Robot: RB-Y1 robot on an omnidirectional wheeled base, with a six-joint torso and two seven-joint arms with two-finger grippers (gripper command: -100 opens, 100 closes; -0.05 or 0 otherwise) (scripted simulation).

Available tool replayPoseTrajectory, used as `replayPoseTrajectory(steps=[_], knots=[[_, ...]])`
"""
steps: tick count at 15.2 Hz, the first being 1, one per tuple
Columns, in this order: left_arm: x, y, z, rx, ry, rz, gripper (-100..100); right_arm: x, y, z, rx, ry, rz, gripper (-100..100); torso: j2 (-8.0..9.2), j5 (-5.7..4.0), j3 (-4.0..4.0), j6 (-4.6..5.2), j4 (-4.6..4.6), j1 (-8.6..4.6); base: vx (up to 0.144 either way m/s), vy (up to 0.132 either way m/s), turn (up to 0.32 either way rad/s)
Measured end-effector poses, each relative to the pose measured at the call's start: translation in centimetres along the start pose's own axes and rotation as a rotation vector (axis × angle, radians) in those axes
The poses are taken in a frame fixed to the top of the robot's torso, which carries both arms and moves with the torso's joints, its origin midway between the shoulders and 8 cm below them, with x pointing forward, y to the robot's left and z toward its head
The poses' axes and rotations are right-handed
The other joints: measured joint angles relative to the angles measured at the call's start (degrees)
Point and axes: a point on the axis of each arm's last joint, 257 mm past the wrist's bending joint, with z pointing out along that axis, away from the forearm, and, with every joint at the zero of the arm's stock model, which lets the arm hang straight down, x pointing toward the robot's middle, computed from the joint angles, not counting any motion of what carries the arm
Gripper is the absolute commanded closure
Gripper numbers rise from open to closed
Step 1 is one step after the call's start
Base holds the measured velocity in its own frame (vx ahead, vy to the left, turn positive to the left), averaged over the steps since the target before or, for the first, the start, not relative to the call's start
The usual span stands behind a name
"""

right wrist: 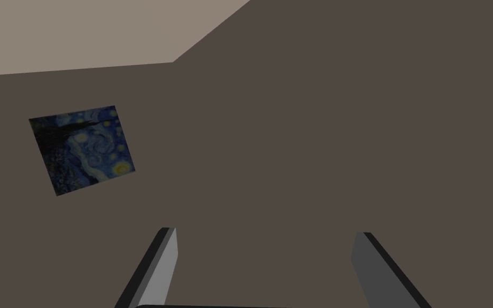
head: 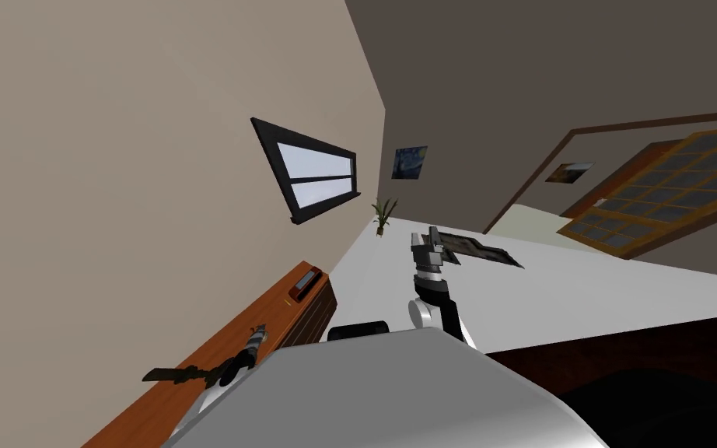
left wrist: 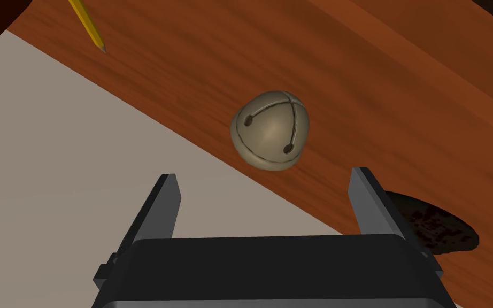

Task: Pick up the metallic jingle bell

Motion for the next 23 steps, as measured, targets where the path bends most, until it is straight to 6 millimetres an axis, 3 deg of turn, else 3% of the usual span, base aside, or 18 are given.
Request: replayPoseTrajectory(steps=[9, 10, 15, 23], knots=[[-1.7, 4.7, -0.4, -0.040, -0.046, -0.065, -100, 0.0, 0.0, 0.0, 0.000, 0.000, 0.000, 0, 0.11, 0.03, 0.07, 0.00, 0.03, 0.14, 0.004, 0.018, -0.147], [-1.8, 4.8, -0.5, -0.039, -0.048, -0.066, 100, 0.0, 0.0, 0.0, 0.000, 0.000, 0.000, 0, 0.11, 0.03, 0.07, -0.02, 0.03, 0.13, 0.001, 0.006, -0.001], [-1.8, 4.8, -0.5, -0.039, -0.048, -0.067, 100, 0.0, 0.0, 0.0, 0.000, 0.000, 0.000, 0, 0.11, 0.01, 0.06, -0.01, 0.03, 0.06, -0.001, -0.001, 0.037], [-0.5, 0.8, 0.0, -0.004, -0.010, -0.011, 100, 0.0, 0.0, 0.0, 0.000, 0.000, 0.000, 0, 0.14, -0.02, 0.08, -0.06, 0.02, -0.06, -0.006, -0.018, 0.173]])
